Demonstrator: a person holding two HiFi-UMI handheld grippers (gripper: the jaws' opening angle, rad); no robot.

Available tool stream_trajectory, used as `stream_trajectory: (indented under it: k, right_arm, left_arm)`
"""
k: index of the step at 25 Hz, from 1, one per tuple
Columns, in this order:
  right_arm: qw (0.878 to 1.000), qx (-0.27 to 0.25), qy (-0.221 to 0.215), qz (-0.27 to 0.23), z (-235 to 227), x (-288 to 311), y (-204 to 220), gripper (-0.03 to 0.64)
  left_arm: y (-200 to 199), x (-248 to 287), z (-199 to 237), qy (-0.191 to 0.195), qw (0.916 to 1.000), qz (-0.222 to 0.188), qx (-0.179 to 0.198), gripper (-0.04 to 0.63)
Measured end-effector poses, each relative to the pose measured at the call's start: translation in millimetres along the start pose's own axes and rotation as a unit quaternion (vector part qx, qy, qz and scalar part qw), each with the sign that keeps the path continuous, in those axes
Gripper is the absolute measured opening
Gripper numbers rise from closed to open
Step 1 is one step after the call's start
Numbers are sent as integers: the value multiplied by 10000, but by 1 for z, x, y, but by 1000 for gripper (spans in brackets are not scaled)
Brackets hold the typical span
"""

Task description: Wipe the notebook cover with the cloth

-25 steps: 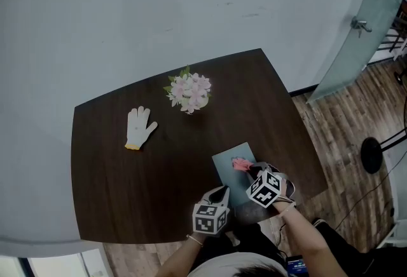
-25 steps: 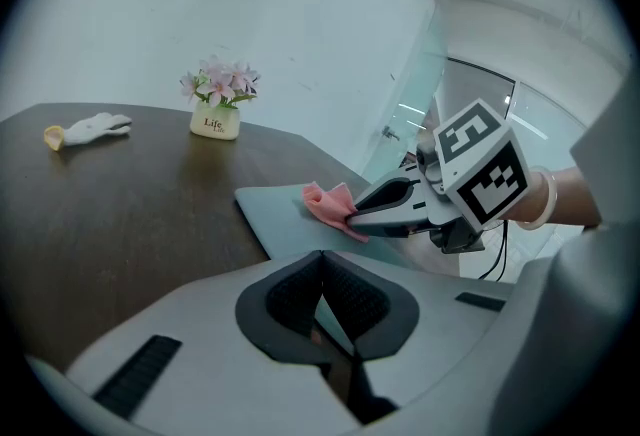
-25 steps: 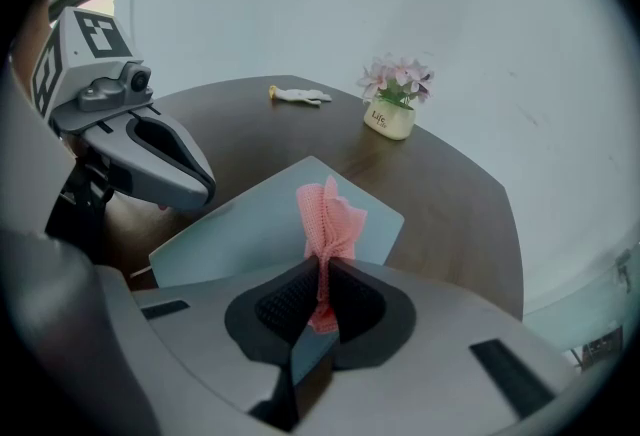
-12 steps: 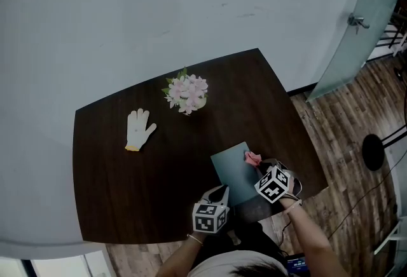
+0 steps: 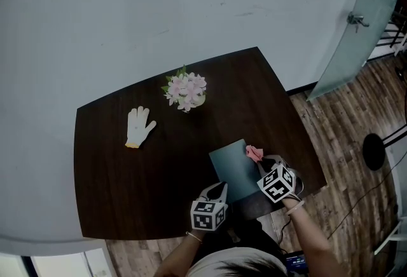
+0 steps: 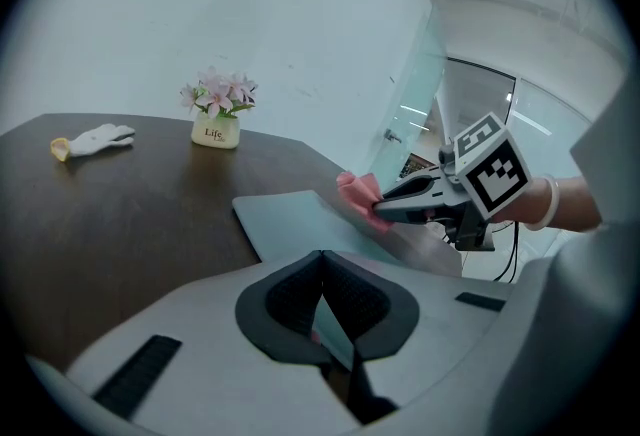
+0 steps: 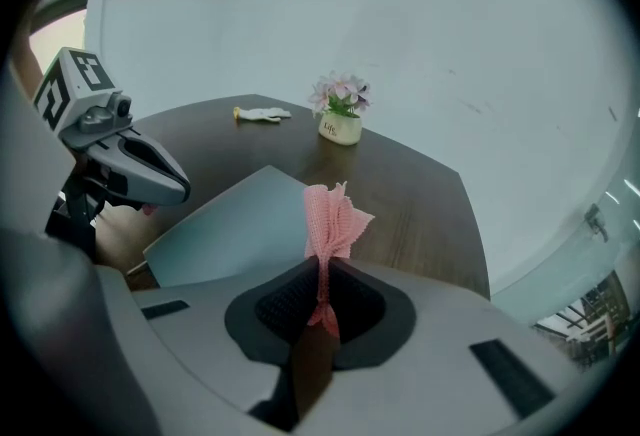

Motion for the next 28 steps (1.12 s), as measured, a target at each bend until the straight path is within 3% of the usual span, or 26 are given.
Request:
stream_trajectory:
  k: [11, 28]
  right_arm:
    - [9973, -258, -439, -523, 49, -17, -34, 33]
    - [9844, -809, -1441, -597, 125, -1, -66, 34]
  left_arm:
    - [5, -12, -3, -72, 9999, -137, -12, 18]
    - [9, -32, 11, -225, 9990, -329, -205, 18]
Point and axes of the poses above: the fingertips, and each gripper's own axes: x forward along the fingers, z to its left, y out of its underside, the point moved 4 cm from there along -x, backward along the fingers, and after that the axes turned 9 degrees about -x, right-handed, at the moved point
